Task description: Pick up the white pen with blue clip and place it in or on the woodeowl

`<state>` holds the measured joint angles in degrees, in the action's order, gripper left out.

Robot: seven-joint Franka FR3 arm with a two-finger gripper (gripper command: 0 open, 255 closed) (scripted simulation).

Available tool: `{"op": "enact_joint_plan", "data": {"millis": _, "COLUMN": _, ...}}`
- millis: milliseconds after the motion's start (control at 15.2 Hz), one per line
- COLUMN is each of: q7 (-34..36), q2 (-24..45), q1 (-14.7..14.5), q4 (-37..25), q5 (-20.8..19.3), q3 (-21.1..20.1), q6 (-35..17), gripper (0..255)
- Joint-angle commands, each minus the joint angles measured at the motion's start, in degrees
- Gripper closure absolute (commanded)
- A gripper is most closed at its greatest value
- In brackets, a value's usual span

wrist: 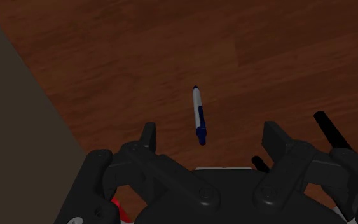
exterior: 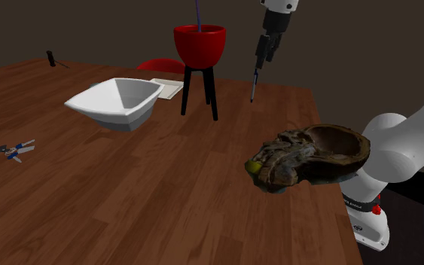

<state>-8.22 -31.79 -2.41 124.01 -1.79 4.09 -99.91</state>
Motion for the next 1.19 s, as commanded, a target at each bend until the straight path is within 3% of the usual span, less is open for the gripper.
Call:
{"op": "enact_joint_plan", "data": {"millis": 0, "q7": -1.0, "q2": 2.0, "q1": -0.4, "q4": -2.6, "q5": 0.2, "q3": 0.2, "q6": -2.0, "gripper": 0}}
{"op": "enact_joint_plan", "data": {"millis": 528, "q7": -0.9, "q2": 2.4, "q1": -0.4, "q4": 3.0, "q5": 0.1, "q3": 0.3, "q6": -7.9, "gripper": 0}}
{"op": "enact_joint_plan", "data": {"millis": 990, "q7": -0.9, "q2": 2.4, "q1": -0.4, "q4": 2.9, "q5": 0.1, "q3": 0.3, "q6": -7.9, "gripper": 0}}
{"op": "enact_joint_plan", "data": {"millis": 1056, "q7": -0.9, "q2": 2.4, "q1": -0.4, "q4": 2.9, "q5": 0.1, "q3": 0.3, "q6": -7.9, "gripper": 255}}
{"op": "enact_joint_plan", "data": {"millis": 1122, "q7": -0.9, "q2": 2.4, "q1": -0.4, "q4": 2.9, "q5": 0.1, "q3": 0.3, "q6": -7.9, "gripper": 255}}
